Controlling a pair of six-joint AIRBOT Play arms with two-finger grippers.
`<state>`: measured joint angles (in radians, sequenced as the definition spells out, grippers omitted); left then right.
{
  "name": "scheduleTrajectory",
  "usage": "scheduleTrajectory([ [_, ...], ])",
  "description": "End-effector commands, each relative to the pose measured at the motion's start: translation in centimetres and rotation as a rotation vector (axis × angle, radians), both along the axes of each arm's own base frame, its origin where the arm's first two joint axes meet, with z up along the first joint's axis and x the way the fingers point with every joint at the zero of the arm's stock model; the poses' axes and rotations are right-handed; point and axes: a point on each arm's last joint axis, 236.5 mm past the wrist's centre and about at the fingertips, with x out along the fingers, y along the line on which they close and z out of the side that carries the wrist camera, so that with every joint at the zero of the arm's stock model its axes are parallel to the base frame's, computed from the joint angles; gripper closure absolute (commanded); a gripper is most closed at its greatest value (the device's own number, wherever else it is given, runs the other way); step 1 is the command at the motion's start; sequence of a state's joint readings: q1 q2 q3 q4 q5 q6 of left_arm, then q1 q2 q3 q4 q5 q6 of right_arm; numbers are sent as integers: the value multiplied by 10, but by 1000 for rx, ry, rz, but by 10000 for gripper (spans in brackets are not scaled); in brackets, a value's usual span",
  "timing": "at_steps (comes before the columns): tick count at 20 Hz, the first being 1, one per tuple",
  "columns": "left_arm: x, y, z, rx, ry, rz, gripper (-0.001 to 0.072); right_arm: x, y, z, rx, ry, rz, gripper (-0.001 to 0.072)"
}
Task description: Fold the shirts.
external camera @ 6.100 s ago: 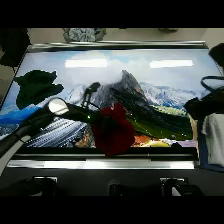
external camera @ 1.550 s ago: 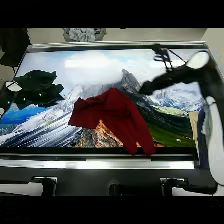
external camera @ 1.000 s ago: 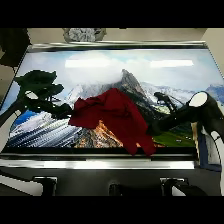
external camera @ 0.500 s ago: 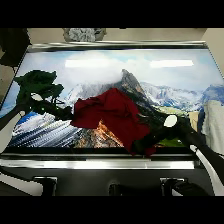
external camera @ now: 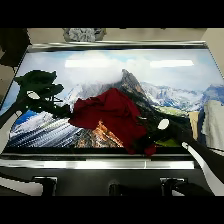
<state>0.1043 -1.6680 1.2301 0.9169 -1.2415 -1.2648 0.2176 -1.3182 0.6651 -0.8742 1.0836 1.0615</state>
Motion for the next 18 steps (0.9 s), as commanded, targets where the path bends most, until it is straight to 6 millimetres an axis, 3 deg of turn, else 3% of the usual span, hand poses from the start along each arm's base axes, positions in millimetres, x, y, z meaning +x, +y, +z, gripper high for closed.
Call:
scheduleTrajectory([
  [1, 3, 0, 14, 2, -37, -1, 681, 15, 0, -2, -10, -38, -35, 658],
  [3, 7, 1, 34, 9, -93, 0, 681, 25, 4, 19, 19, -104, 38, 659],
  [5, 18, 2, 82, 22, -220, 1, 682, 51, 8, 68, 38, -271, 116, 659],
  [7, 38, 5, 175, 48, -486, 30, 681, 95, -6, 157, -39, -583, 185, 659],
  [8, 45, 7, 247, 60, -679, 69, 682, 116, -24, 213, -129, -771, 198, 660],
  [9, 42, 11, 323, 71, -876, 122, 682, 134, -51, 286, -254, -991, 176, 659],
  [10, 24, 16, 413, 78, -1110, 181, 682, 138, -79, 365, -373, -1207, 129, 659],
  [11, -6, 23, 495, 78, -1327, 247, 682, 126, -106, 448, -472, -1419, 57, 658],
  [12, -52, 33, 573, 76, -1537, 335, 682, 96, -126, 533, -519, -1642, -40, 658],
  [13, -101, 42, 628, 51, -1683, 433, 682, 51, -138, 603, -507, -1841, -133, 658],
  [14, -151, 47, 668, 5, -1794, 515, 682, 12, -146, 645, -485, -1969, -198, 658],
  [15, -192, 45, 688, -33, -1869, 550, 681, -22, -153, 668, -450, -2036, -255, 658],
  [16, -220, 41, 697, -60, -1906, 555, 682, -43, -159, 671, -402, -2035, -308, 658],
  [18, -251, 36, 704, -77, -1950, 556, 682, -48, -165, 648, -400, -1926, -319, 658],
])
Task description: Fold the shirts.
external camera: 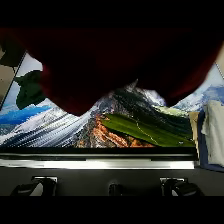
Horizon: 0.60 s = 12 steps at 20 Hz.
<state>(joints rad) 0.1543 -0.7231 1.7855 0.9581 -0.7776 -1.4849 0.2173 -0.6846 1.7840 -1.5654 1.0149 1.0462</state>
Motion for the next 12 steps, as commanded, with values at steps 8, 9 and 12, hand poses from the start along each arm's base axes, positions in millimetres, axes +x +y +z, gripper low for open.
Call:
scheduleTrajectory([
  [8, -1, 33, -2, 48, 25, 173, 682, 14, -27, -65, 35, 329, -131, 658],
  [9, 32, 40, -28, 72, 128, 190, 681, 35, -22, -96, 4, 455, -141, 658],
  [12, 136, 53, -126, 123, 428, 167, 681, 111, 1, -214, -89, 845, -138, 659],
])
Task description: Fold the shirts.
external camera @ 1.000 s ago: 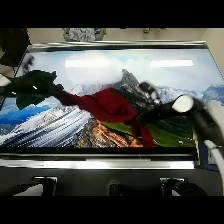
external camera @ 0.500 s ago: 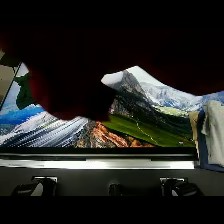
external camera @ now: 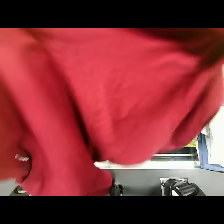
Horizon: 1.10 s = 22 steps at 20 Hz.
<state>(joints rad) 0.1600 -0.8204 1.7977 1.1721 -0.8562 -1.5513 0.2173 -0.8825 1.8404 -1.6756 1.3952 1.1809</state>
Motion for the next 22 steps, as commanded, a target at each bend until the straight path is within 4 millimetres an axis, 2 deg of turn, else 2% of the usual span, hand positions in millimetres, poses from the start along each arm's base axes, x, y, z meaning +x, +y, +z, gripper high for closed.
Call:
scheduleTrajectory([
  [1, 108, 17, -121, 48, 350, 5, 681, 72, 25, -133, -50, 408, 22, 659],
  [3, 167, 20, -212, 32, 553, -21, 682, 126, 49, -216, -34, 534, 51, 658],
  [5, 211, 19, -302, 30, 737, -49, 682, 169, 71, -291, 7, 625, 62, 657],
  [7, 239, 19, -380, 15, 884, -67, 681, 196, 83, -344, 51, 672, 45, 657],
  [9, 249, 17, -443, -5, 1016, -89, 681, 212, 90, -378, 147, 699, -27, 656],
  [12, 232, -1, -517, -61, 1237, -172, 680, 220, 110, -399, 275, 729, -49, 656],
  [14, 209, -13, -553, -80, 1389, -235, 680, 217, 116, -411, 296, 764, -47, 658],
  [16, 184, -27, -569, -91, 1507, -301, 677, 214, 117, -413, 299, 782, -46, 637],
  [17, 172, -30, -569, -95, 1555, -328, 603, 212, 114, -405, 305, 788, -47, 467],
  [18, 161, -27, -565, -98, 1595, -345, 364, 209, 105, -392, 282, 786, -26, 266],
  [19, 150, -22, -559, -104, 1629, -357, 139, 206, 91, -374, 243, 781, 6, 205],
  [20, 138, -14, -548, -113, 1654, -363, 98, 199, 69, -353, 214, 780, 18, 190],
  [22, 117, 5, -528, -133, 1676, -363, 120, 173, 12, -323, 187, 812, -10, 177],
])
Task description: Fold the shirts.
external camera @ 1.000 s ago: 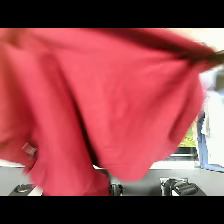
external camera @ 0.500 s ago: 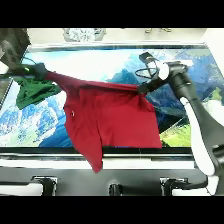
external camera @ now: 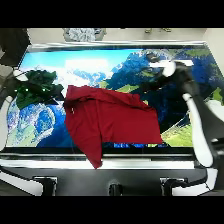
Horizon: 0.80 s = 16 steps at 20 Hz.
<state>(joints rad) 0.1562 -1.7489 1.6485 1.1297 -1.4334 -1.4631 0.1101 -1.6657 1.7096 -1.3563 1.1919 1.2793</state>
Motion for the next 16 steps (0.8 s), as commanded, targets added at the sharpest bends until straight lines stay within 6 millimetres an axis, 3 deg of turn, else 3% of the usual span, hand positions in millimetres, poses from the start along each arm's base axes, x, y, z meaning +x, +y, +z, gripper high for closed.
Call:
scheduleTrajectory([
  [1, -51, 18, 23, -38, 119, -10, 121, -52, -76, 38, -45, 112, 17, 179],
  [3, -90, 18, 19, -49, 144, -14, 279, -89, -117, 38, -52, 237, 6, 179],
  [5, -136, -3, -6, -104, 201, 23, 274, -112, -135, 29, -40, 325, 5, 178],
  [8, -188, -59, -34, -291, 208, 50, 276, -126, -135, 10, -17, 393, 11, 178],
  [10, -214, -83, -55, -338, 243, 70, 321, -131, -132, -2, -4, 417, 11, 178],
  [12, -230, -94, -73, -323, 272, 69, 312, -136, -131, -14, 2, 443, 17, 177],
  [16, -227, -106, -77, -317, 248, 61, 311, -154, -127, -38, 14, 510, 40, 175],
])
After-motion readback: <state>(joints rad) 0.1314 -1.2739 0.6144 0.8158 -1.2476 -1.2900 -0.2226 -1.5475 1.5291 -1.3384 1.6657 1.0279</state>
